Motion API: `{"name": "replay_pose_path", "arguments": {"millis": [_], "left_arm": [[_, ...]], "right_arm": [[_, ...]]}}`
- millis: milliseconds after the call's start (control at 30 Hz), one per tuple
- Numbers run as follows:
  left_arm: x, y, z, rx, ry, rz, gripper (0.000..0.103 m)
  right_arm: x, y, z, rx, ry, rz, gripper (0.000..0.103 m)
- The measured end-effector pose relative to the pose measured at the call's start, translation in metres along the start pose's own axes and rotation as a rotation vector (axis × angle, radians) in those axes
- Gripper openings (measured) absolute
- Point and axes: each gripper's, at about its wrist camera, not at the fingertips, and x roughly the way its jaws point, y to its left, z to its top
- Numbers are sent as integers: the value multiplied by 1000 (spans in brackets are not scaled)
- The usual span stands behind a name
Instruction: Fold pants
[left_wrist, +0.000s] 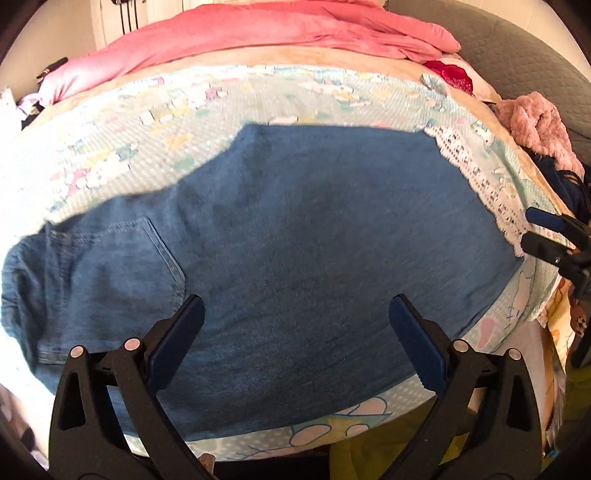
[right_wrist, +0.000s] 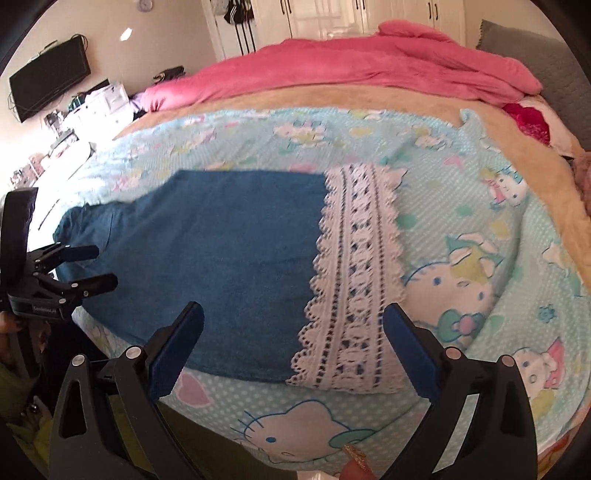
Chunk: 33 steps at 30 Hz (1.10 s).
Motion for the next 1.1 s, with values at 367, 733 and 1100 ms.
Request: {"name": "replay_pose_path", "arguments": {"millis": [367, 733, 1100], "left_arm": [[-18, -29, 40, 50, -63, -15, 94], [-11, -64, 80, 107, -82, -50, 94], [7, -101, 116, 177, -96, -86, 94]], "right_arm": [[-47, -38, 7, 69, -132, -49, 97], [-68, -63, 9, 107, -187, -104, 97], [-71, -74, 3, 148, -205, -106, 97]]}}
